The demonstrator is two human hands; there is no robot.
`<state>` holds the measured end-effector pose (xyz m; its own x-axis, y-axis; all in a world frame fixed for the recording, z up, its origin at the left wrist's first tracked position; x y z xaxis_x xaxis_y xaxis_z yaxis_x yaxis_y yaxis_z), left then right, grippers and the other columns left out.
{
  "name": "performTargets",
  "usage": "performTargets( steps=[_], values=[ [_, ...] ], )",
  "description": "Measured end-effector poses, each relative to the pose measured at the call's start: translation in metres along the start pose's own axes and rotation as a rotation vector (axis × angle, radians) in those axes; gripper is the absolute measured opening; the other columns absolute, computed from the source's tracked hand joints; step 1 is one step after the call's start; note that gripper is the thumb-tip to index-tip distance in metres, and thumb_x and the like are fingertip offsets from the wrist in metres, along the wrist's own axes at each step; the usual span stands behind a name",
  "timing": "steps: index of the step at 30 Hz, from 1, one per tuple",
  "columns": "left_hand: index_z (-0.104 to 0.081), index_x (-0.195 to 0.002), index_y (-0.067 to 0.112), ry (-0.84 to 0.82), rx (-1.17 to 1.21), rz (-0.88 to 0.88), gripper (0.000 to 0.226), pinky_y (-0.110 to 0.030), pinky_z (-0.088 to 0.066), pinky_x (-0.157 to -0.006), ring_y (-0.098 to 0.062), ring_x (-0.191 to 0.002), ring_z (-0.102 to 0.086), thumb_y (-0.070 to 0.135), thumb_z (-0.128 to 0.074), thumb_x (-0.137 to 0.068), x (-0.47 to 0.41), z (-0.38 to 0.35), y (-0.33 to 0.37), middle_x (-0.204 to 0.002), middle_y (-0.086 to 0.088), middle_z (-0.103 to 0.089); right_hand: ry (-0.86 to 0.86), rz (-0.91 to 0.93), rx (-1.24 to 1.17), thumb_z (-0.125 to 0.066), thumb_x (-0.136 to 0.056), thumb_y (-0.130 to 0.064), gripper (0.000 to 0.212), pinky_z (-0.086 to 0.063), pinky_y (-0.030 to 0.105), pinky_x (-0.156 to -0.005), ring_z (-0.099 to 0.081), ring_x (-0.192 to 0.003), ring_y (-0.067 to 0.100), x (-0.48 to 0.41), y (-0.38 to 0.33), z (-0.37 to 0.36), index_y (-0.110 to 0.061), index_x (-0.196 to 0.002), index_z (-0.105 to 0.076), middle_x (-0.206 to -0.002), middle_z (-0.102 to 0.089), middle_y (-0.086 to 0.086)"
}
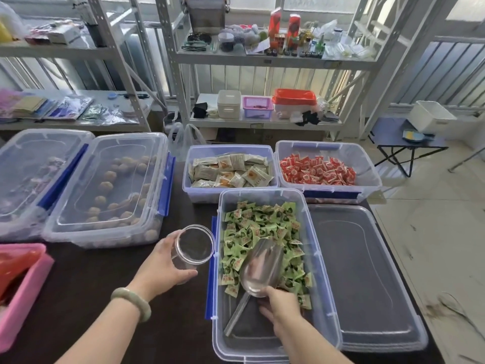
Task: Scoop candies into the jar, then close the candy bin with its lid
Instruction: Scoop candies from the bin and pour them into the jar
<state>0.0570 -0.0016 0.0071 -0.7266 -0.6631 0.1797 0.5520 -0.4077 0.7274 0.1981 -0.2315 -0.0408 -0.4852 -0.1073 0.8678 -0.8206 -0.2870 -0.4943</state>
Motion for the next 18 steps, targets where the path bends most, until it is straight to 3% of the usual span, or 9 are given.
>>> performTargets(
  steps=[4, 7, 10, 13, 18],
  values=[
    [-0.036, -0.128, 0.044, -0.011, -0.021, -0.008, 0.095, -0.012, -0.034, -0.084, 0.012, -0.092, -0.051, 0.036, -0.087, -0.048, -0.001, -0.001, 0.006, -0.113, 0.013, -0.047, -0.177, -0.236, 0.058, -0.062, -0.086, -0.023, 0.021, -0.039, 0.045, -0.099, -0.060, -0.094, 0.033, 0.013, 0.012, -0.014, -0.006, -0.098, -0.059, -0.089, -0.066, 0.015],
    [-0.034, -0.130, 0.043, -0.021, -0.040, -0.005, 0.096, -0.018, -0.037, -0.087, 0.002, -0.097, -0.052, 0.040, -0.085, -0.048, -0.002, -0.002, 0.005, -0.114, 0.013, -0.046, -0.226, -0.277, 0.087, -0.063, -0.086, -0.024, 0.020, -0.036, 0.045, -0.103, -0.060, -0.090, 0.031, 0.018, 0.016, -0.021, -0.006, -0.095, -0.061, -0.098, -0.066, 0.015],
    [-0.032, -0.131, 0.043, -0.028, -0.057, -0.011, 0.098, -0.023, -0.038, -0.090, -0.002, -0.099, -0.051, 0.042, -0.085, -0.049, -0.004, -0.001, 0.003, -0.115, 0.012, -0.045, -0.213, -0.235, 0.105, -0.068, -0.082, -0.007, 0.007, -0.043, 0.040, -0.089, -0.058, -0.076, 0.024, 0.022, 0.016, -0.024, -0.004, -0.079, -0.063, -0.080, -0.064, 0.011],
    [-0.031, -0.132, 0.043, -0.034, -0.070, -0.024, 0.098, -0.022, -0.037, -0.089, -0.003, -0.099, -0.050, 0.042, -0.084, -0.050, -0.006, 0.000, 0.002, -0.115, 0.012, -0.045, -0.173, -0.147, 0.084, -0.061, -0.084, 0.006, 0.011, -0.046, 0.037, -0.067, -0.053, -0.065, 0.022, 0.024, 0.011, -0.024, -0.003, -0.078, -0.059, -0.071, -0.056, 0.011],
    [-0.032, -0.131, 0.044, -0.048, -0.068, -0.043, 0.096, -0.025, -0.039, -0.093, -0.004, -0.104, -0.050, 0.042, -0.084, -0.050, -0.008, 0.003, 0.002, -0.118, 0.009, -0.046, -0.108, -0.046, 0.132, -0.046, -0.090, 0.000, 0.007, -0.047, 0.031, -0.051, -0.050, -0.058, 0.020, 0.037, -0.009, -0.012, -0.003, -0.087, -0.051, -0.071, -0.049, 0.012]
  ],
)
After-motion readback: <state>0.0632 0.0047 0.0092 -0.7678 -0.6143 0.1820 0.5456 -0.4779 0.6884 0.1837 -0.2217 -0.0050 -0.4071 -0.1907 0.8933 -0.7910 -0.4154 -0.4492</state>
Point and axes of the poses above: each hand's wrist, its own x-axis away from the middle knuckle, its own z-axis out of the back of the hand, y = z × x, the point moved 2 cm from there along -x, towards the middle knuckle
